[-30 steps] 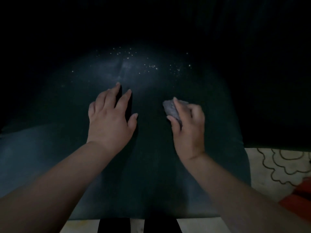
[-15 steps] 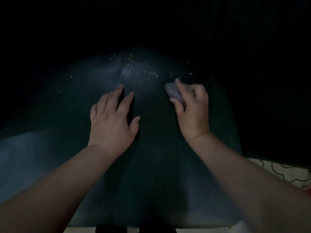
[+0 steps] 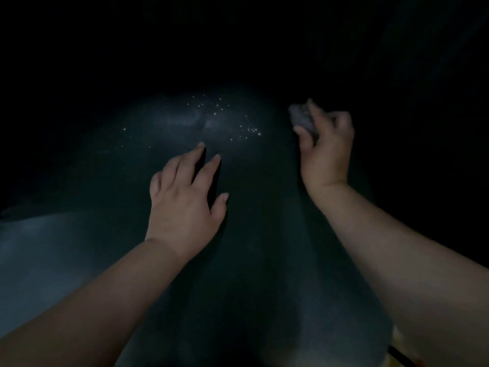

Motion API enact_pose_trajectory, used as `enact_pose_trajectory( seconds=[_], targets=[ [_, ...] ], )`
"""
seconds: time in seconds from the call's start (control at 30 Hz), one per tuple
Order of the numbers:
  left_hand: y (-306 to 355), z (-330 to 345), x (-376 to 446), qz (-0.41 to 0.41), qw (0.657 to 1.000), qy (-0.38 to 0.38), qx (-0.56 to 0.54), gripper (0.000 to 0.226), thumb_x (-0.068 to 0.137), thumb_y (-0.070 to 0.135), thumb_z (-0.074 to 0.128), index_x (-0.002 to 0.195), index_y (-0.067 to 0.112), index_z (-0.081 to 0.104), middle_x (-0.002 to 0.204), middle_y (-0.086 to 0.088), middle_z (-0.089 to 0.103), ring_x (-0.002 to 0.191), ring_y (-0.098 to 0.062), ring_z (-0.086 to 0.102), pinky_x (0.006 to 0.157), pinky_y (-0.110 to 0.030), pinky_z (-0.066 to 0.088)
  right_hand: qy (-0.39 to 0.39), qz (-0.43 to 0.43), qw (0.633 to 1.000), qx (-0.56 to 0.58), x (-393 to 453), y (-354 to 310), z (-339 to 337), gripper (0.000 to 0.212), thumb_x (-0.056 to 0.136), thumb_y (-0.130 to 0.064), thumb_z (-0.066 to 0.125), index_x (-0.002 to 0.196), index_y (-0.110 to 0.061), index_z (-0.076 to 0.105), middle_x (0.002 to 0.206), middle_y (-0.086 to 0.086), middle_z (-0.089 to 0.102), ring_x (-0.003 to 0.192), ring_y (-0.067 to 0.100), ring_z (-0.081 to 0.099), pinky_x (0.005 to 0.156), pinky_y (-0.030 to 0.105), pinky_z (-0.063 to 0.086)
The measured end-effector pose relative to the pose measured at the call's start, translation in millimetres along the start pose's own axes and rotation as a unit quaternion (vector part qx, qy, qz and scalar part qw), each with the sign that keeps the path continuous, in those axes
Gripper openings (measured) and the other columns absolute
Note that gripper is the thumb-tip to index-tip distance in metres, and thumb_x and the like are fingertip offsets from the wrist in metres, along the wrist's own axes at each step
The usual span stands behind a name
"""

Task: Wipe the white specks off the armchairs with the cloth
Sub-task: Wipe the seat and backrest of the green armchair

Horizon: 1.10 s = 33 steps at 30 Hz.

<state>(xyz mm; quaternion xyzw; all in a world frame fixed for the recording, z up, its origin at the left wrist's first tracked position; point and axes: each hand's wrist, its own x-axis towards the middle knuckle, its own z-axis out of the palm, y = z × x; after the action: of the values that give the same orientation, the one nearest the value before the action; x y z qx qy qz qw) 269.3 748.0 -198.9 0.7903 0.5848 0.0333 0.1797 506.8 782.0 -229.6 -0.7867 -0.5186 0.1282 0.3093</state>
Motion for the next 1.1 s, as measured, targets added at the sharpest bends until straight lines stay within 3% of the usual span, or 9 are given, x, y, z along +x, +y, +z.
enact_pose_trajectory(
  seconds=[0.13, 0.33, 0.5, 0.67, 0.77, 0.83, 0.97, 1.03, 1.1],
  targets=[
    [-3.6, -3.7, -0.3, 0.002, 1.0, 0.003, -0.005, 0.058, 0.087, 0.041, 0.059, 0.14, 0.019, 0.047, 0.15, -0.005, 0.035, 0.131, -0.026, 0.03, 0.104, -0.047, 0.028, 0.072, 0.049, 0.996, -0.017, -36.0, 0.9, -3.0, 0.052, 0.088, -0.008, 0.065, 0.138, -0.017, 0.051, 0.112, 0.01, 0.046, 0.109, 0.025, 0.048, 0.101, 0.022, 0.036],
    [-10.1, -9.3, -0.9, 0.007, 1.0, 0.0, -0.017, 0.059, 0.085, 0.044, 0.051, 0.139, 0.019, 0.048, 0.149, -0.004, 0.036, 0.13, -0.026, 0.03, 0.103, -0.049, 0.031, 0.019, 0.125, 0.992, -0.027, 10.4, -10.3, 1.8, 0.044, 0.093, -0.024, 0.054, 0.137, -0.021, 0.051, 0.129, 0.021, 0.046, 0.115, 0.033, 0.046, 0.09, 0.023, 0.032],
    [-13.4, -10.7, -0.2, 0.011, 1.0, 0.001, -0.026, 0.059, 0.085, 0.045, 0.046, 0.138, 0.019, 0.05, 0.148, -0.004, 0.037, 0.129, -0.025, 0.032, 0.102, -0.049, 0.032, -0.079, -0.011, 0.997, -0.016, -19.1, -31.9, 9.3, 0.044, 0.091, -0.023, 0.056, 0.135, -0.024, 0.052, 0.125, 0.017, 0.05, 0.112, 0.031, 0.048, 0.095, 0.039, 0.042],
    [-27.4, -17.4, -3.5, -0.009, 0.999, 0.013, -0.032, 0.056, 0.085, 0.042, 0.048, 0.135, 0.018, 0.052, 0.144, -0.005, 0.04, 0.128, -0.027, 0.035, 0.104, -0.049, 0.031, -0.051, -0.049, 0.994, -0.08, -43.8, -24.7, 3.8, 0.047, 0.09, -0.015, 0.062, 0.136, -0.021, 0.052, 0.115, 0.015, 0.049, 0.107, 0.029, 0.05, 0.095, 0.036, 0.045],
    [-40.2, -22.1, -5.7, -0.031, 0.999, 0.025, -0.03, 0.053, 0.084, 0.039, 0.053, 0.132, 0.017, 0.055, 0.139, -0.006, 0.044, 0.125, -0.029, 0.037, 0.103, -0.049, 0.031, 0.017, 0.032, 0.998, -0.06, 3.0, -50.5, 24.2, 0.02, 0.091, -0.029, 0.061, 0.108, -0.019, 0.059, 0.117, 0.011, 0.053, 0.104, 0.015, 0.056, 0.088, 0.029, 0.045],
    [-45.9, -23.5, -7.7, -0.04, 0.998, 0.031, -0.028, 0.053, 0.083, 0.037, 0.056, 0.132, 0.017, 0.056, 0.137, -0.007, 0.045, 0.124, -0.029, 0.038, 0.103, -0.049, 0.032, 0.045, 0.086, 0.994, 0.047, 9.5, -72.8, 37.0, 0.021, 0.09, -0.031, 0.064, 0.097, -0.012, 0.056, 0.118, 0.011, 0.055, 0.102, 0.011, 0.061, 0.083, 0.021, 0.049],
    [-49.6, -25.1, -13.7, -0.053, 0.997, 0.047, -0.028, 0.052, 0.082, 0.038, 0.053, 0.13, 0.017, 0.057, 0.129, -0.007, 0.046, 0.119, -0.028, 0.039, 0.1, -0.048, 0.035, -0.078, -0.064, 0.995, 0.017, -38.4, -84.5, 42.5, 0.034, 0.091, -0.02, 0.063, 0.125, -0.02, 0.059, 0.12, 0.01, 0.049, 0.11, 0.02, 0.051, 0.094, 0.028, 0.044],
    [-51.4, -25.9, -18.3, -0.057, 0.996, 0.055, -0.029, 0.052, 0.083, 0.04, 0.05, 0.129, 0.016, 0.058, 0.123, -0.008, 0.046, 0.116, -0.028, 0.041, 0.097, -0.049, 0.037, -0.092, -0.124, 0.987, -0.054, -56.6, -62.7, 35.3, 0.055, 0.088, -0.007, 0.064, 0.139, -0.021, 0.05, 0.117, 0.008, 0.046, 0.11, 0.023, 0.048, 0.101, 0.027, 0.039],
    [-54.9, -26.9, -24.3, -0.065, 0.996, 0.058, -0.033, 0.052, 0.082, 0.039, 0.051, 0.128, 0.016, 0.058, 0.121, -0.008, 0.045, 0.113, -0.029, 0.041, 0.095, -0.051, 0.038, -0.065, -0.105, 0.991, -0.041, -45.5, -54.3, 35.4, 0.05, 0.088, -0.01, 0.065, 0.135, -0.024, 0.053, 0.116, 0.008, 0.045, 0.108, 0.022, 0.049, 0.102, 0.029, 0.04]
  ],
)
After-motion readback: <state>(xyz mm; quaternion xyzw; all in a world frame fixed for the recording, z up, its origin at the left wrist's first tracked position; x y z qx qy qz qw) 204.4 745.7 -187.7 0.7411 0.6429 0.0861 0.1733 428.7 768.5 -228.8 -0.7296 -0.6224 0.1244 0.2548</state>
